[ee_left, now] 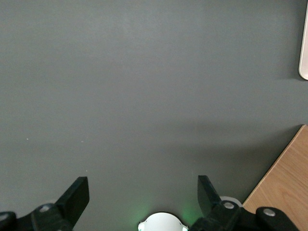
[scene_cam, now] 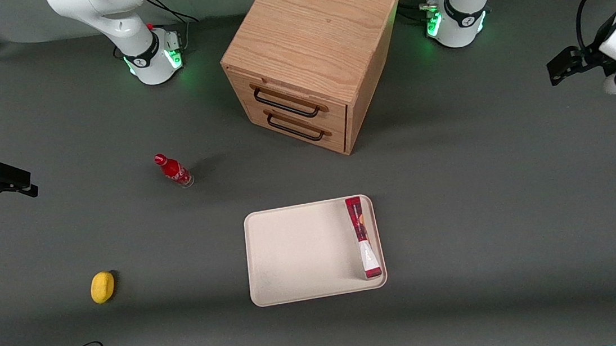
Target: Place red cookie box on tray
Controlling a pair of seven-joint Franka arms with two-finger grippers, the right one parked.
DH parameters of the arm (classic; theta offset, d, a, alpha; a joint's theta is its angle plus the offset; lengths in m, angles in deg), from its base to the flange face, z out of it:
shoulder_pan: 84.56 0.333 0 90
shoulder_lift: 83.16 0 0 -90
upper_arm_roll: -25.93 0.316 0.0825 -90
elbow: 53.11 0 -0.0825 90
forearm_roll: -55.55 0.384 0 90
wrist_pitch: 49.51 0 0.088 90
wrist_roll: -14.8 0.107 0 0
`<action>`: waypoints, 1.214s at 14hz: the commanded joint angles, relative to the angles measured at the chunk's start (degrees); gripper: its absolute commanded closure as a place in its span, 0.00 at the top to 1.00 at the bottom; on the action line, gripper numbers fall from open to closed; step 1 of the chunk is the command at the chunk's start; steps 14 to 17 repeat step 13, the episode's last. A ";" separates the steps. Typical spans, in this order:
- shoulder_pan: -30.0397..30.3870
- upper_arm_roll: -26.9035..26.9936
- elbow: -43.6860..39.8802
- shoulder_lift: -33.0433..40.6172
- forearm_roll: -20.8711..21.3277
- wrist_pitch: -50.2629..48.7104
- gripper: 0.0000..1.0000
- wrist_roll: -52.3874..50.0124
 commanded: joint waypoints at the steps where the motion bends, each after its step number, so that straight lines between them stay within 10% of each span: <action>1: 9.49 -8.55 -0.27 -0.40 -0.65 0.09 1.00 -0.48; 17: 10.75 -8.85 -5.28 -3.48 -3.56 -0.52 1.00 -0.12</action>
